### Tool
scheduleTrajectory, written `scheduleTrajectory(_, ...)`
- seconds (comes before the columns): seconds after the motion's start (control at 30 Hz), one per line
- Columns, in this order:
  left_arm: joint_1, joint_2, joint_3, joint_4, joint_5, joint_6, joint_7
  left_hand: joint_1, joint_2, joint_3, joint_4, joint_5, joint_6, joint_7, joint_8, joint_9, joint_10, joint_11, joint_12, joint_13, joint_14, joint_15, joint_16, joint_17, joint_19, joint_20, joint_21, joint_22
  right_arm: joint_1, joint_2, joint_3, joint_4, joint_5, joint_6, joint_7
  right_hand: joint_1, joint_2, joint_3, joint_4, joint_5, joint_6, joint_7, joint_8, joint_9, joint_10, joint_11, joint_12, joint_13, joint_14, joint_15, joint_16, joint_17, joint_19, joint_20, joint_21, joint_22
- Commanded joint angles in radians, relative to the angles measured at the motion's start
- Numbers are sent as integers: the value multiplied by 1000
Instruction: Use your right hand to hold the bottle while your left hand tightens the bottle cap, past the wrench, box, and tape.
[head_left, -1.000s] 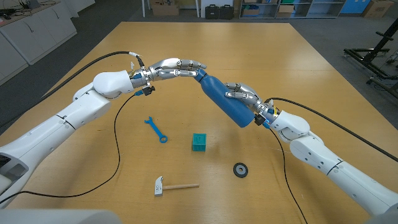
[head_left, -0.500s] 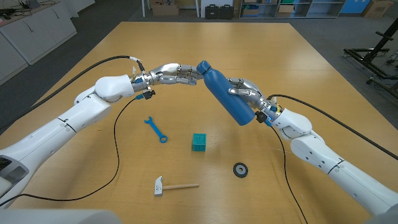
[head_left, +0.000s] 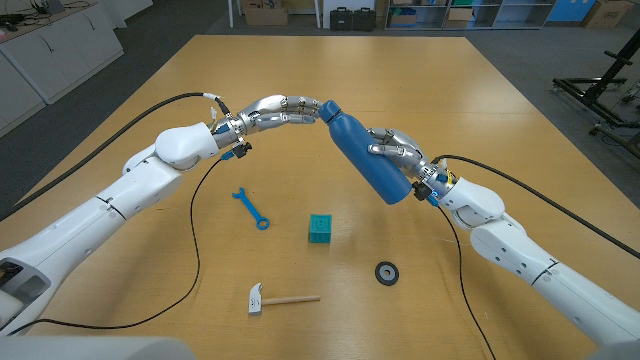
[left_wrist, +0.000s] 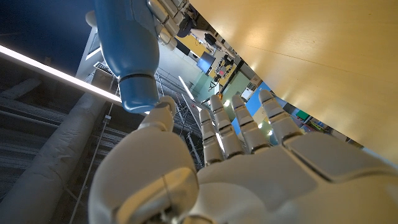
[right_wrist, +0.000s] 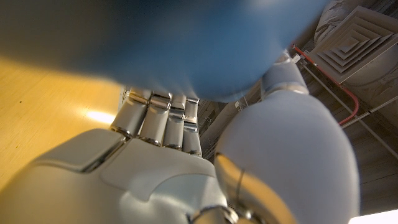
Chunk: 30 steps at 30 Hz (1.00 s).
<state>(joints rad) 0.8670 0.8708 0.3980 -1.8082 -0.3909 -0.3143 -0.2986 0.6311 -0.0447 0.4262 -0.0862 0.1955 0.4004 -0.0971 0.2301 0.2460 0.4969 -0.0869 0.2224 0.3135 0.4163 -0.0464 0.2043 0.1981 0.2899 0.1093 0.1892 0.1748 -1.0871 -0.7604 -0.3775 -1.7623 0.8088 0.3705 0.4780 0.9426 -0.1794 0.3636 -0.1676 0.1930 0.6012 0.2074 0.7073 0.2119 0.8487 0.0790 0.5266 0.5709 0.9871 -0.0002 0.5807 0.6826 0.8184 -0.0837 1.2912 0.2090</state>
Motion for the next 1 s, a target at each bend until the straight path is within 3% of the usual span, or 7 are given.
scheduleTrajectory(0.03, 155, 0, -86, -108, 76, -35, 218, -25, 4, 0, 14, -4, 9, 14, 10, 3, 0, 17, 2, 4, 0, -57, 3, 4, -4, -4, 0, 4, -31, -2, 9, -44, -104, 9, -131, 270, 279, 41, 9, 6, 268, -260, 0, 2, 247, -245, 2, 8, 151, -210, 0, 9, -2, -144, 10, 3)
scheduleTrajectory(0.17, 223, -17, -112, -112, 95, -83, 277, -37, 6, -2, 18, -3, 16, 20, 12, 2, -8, 11, -2, 3, -2, -61, 2, 4, -8, -8, -1, 4, -59, 2, 16, -100, -233, -1, -281, 270, 278, 41, 9, 6, 269, -260, 0, 2, 248, -243, 1, 8, 150, -209, 0, 9, -2, -145, 10, 3)
scheduleTrajectory(0.27, 270, -28, -131, -106, 97, -128, 304, -56, 8, -6, 21, -2, 14, 49, 9, 0, -21, 25, -7, 0, -10, -59, 0, 3, -13, -11, 0, 4, -58, 17, 7, -109, -270, -10, -328, 269, 277, 41, 9, 6, 269, -260, 0, 2, 247, -243, 1, 8, 151, -209, 0, 9, -3, -144, 11, 3)
scheduleTrajectory(0.53, 397, -43, -208, -101, 126, -237, 370, -82, 0, -13, 22, -2, -11, 79, -4, -5, -44, 37, -16, -4, -19, -60, -4, 2, -17, -5, 1, 4, -57, 65, -9, -108, -336, -9, -426, 268, 276, 41, 10, 6, 269, -258, 0, 2, 250, -243, 0, 7, 150, -208, -2, 11, -4, -144, 11, 2)
scheduleTrajectory(0.73, 425, -60, -224, -39, 67, -324, 328, -92, -2, -17, 22, -2, -23, 86, -10, -7, -55, 42, -20, -7, -27, -58, -6, 1, -18, -2, 1, 4, -70, 84, -12, -133, -402, -35, -519, 267, 277, 41, 10, 6, 270, -260, 0, 2, 251, -241, -1, 8, 150, -208, -3, 11, -4, -144, 11, 2)
scheduleTrajectory(1.0, 430, -116, -229, 27, 40, -369, 330, -103, -1, -19, 26, -3, -21, 85, -10, -8, -54, 43, -19, -8, -29, -57, -6, 2, -22, -4, 1, 4, -78, 93, -7, -134, -412, -68, -568, 265, 275, 41, 11, 6, 273, -259, 0, 2, 252, -240, -4, 6, 148, -207, -5, 12, -8, -144, 11, 1)
